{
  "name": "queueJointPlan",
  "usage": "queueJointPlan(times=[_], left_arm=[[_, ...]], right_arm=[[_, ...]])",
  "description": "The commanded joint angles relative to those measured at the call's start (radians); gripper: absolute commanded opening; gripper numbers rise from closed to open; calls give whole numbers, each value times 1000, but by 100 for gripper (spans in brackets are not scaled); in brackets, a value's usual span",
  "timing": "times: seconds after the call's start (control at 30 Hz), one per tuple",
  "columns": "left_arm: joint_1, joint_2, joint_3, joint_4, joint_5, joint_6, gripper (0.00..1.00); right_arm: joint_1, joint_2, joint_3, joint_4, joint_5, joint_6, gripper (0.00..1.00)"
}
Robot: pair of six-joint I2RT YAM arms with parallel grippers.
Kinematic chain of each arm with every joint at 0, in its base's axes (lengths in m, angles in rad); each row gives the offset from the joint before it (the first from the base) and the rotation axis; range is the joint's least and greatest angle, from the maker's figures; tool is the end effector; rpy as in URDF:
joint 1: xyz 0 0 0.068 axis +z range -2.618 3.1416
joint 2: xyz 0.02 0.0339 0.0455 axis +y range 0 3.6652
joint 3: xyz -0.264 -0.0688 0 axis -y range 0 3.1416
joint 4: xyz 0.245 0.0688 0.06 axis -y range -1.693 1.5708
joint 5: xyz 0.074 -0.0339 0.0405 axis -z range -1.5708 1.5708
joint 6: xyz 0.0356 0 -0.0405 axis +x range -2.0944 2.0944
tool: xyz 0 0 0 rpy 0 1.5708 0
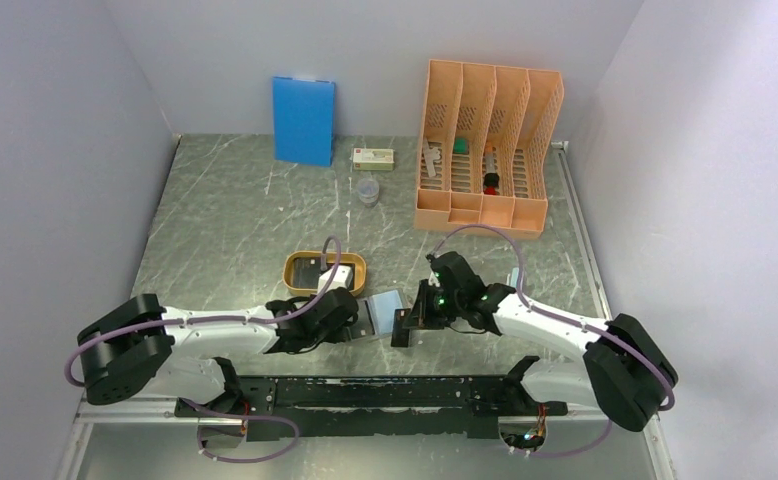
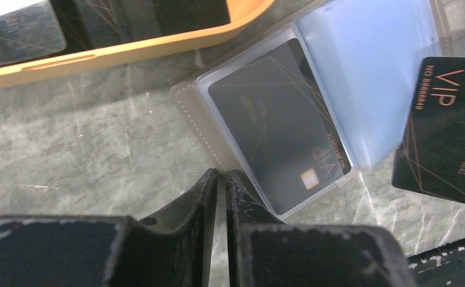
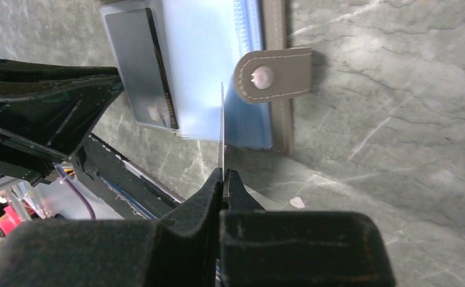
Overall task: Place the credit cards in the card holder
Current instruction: Insert the credit card into the card holder.
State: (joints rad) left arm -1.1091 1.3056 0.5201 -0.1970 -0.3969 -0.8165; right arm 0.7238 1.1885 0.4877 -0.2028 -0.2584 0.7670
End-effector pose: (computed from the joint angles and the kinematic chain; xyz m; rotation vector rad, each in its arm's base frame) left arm 0.1129 -0.1960 0.1486 0.2112 2.4650 -0.3304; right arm 0.1547 0.1489 0.1611 -0.0628 2.6849 0.8868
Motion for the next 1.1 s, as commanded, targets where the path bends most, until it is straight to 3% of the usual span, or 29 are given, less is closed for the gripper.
queueJointPlan(times=[0.0, 0.33, 0.4, 0.53, 0.7, 0.9, 1.07], left_arm=[[-1, 14, -5, 85, 85, 68, 15], [-2, -54, 3, 26, 81, 66, 17], [-2, -95, 11, -16, 76, 57, 22], [-2, -202, 30, -89, 76, 42, 44], [-3, -277, 74, -121, 126, 23, 53], [-4, -137, 201, -58, 179, 15, 56], [-6, 63, 336, -96, 102, 17, 57]], right_arm=[[-8, 25, -29, 59, -55, 34, 0], [-7, 57, -75, 158, -107, 90, 0], [-9, 58, -72, 153, -103, 89, 0], [-8, 68, -67, 152, -98, 86, 0], [-8, 89, -66, 170, -105, 91, 0], [-7, 92, -62, 171, -96, 90, 0], [-6, 96, -60, 165, -92, 86, 0]])
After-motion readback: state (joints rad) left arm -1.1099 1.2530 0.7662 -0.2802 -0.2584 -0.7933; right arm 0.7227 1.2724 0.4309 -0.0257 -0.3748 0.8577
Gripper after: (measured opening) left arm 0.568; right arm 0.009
